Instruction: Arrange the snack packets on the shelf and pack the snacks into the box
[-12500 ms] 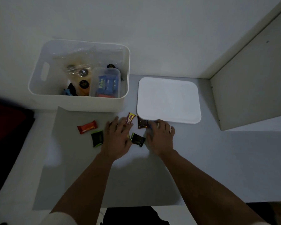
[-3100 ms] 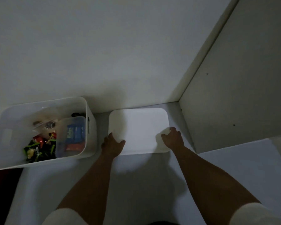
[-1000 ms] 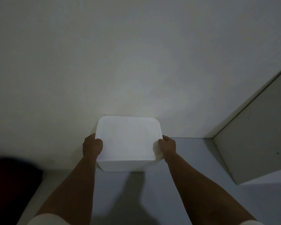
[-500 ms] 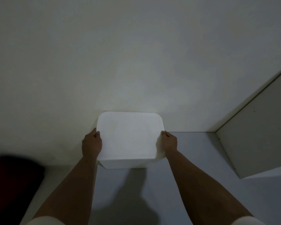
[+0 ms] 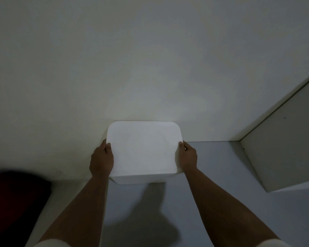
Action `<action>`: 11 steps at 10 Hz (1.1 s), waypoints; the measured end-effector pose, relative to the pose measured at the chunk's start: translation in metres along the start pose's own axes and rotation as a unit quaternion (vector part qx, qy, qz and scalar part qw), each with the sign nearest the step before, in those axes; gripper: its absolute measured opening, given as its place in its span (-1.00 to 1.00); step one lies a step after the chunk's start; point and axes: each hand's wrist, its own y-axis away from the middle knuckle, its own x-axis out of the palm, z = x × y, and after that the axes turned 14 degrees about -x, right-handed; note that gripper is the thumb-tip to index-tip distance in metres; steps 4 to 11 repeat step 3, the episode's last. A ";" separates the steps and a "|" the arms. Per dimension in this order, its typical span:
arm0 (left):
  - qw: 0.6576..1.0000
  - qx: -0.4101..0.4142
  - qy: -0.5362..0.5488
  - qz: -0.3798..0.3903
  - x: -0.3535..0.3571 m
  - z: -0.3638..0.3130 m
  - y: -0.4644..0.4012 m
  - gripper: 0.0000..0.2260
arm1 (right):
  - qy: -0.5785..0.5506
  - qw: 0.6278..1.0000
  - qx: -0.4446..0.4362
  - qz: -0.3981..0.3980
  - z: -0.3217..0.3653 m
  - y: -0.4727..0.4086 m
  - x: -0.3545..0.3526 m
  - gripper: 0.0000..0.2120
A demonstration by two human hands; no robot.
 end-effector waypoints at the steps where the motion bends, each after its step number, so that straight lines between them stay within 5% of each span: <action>1: 0.999 0.006 -0.050 -0.001 -0.004 -0.002 0.002 -0.59 | 0.064 0.997 -0.017 0.026 0.010 0.000 -0.004 -0.67; 3: 0.977 0.016 -0.211 -0.014 -0.016 -0.030 0.019 -0.46 | 0.155 0.983 -0.011 0.095 0.012 -0.001 -0.015 -0.76; 11: 0.977 0.016 -0.211 -0.014 -0.016 -0.030 0.019 -0.46 | 0.155 0.983 -0.011 0.095 0.012 -0.001 -0.015 -0.76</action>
